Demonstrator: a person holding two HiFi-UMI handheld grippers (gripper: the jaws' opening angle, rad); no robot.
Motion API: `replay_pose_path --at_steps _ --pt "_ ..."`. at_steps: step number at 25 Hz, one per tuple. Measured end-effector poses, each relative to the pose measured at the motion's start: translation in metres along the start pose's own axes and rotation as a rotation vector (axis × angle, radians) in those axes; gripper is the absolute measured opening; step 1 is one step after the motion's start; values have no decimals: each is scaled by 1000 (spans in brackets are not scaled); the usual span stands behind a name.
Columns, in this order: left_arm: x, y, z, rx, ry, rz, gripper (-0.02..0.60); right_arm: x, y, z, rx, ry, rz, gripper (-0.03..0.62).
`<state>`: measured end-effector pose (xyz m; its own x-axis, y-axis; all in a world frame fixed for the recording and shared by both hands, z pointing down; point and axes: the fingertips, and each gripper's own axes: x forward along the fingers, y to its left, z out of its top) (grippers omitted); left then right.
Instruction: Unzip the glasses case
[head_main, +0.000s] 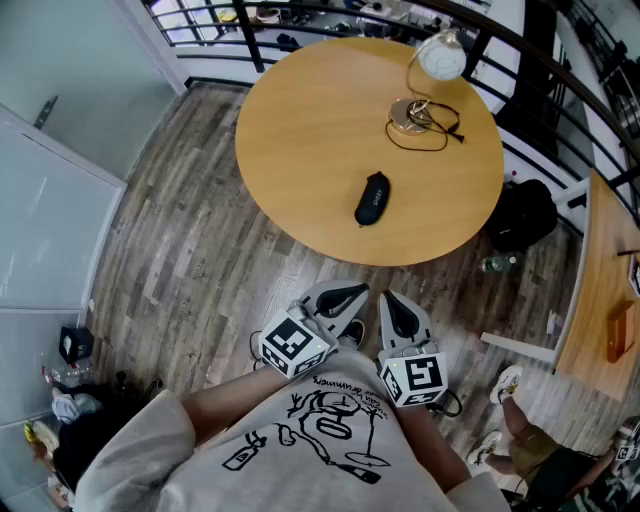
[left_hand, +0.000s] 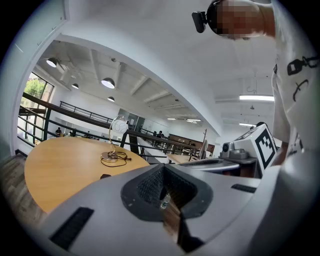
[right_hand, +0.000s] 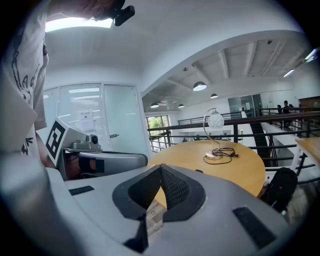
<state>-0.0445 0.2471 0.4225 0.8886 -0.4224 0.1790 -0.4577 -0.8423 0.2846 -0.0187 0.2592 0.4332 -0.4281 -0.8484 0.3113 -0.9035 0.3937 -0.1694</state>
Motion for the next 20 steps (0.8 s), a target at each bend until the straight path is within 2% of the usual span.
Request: replay_pose_path --at_steps 13,20 --pt "16 -17 -6 1 15 18 8 -16 -14 -9 22 9 20 23" --pt "31 -38 -16 5 31 25 8 -33 -27 -21 71 8 43 25"
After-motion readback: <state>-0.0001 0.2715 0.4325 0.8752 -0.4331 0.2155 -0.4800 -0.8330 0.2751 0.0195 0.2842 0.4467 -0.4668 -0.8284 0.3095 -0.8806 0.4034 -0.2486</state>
